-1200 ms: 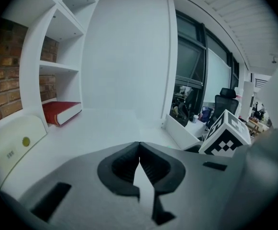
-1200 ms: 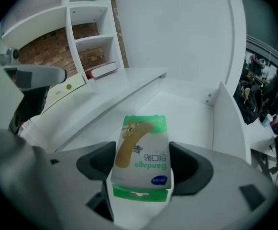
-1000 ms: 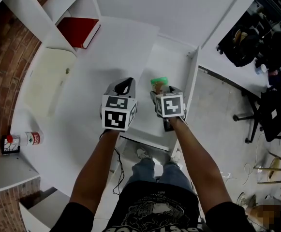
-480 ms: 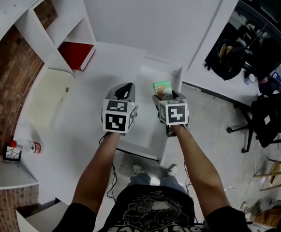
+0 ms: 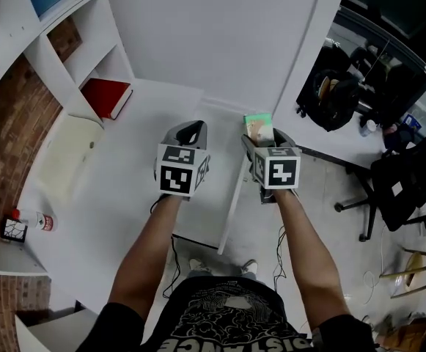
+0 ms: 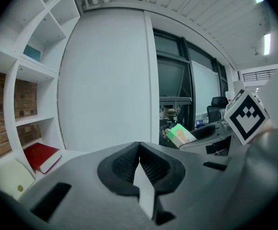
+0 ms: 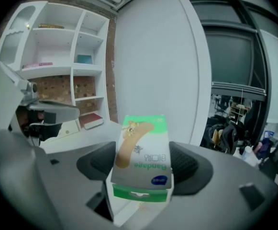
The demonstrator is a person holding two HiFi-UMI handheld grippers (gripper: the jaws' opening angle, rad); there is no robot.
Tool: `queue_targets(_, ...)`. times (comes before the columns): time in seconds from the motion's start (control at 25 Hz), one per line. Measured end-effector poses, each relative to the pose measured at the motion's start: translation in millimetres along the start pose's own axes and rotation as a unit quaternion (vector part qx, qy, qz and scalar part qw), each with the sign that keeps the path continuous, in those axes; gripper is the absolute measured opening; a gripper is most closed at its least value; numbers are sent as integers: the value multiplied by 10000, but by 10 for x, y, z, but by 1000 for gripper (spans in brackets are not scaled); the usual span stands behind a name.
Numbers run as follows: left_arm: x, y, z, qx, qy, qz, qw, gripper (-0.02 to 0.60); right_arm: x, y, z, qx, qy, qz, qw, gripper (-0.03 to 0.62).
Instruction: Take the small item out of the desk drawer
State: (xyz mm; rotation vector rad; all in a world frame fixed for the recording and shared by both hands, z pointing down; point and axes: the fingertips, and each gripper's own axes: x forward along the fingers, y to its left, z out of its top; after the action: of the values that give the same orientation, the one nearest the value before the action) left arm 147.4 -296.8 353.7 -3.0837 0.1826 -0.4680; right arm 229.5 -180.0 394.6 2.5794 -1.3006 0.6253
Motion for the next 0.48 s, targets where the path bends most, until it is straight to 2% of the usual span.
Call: queue_targets(0.48, 180, -501, 353, 219, -127, 65, 9997, 3, -637, -959, 568, 122, -879, -213, 9958, 348)
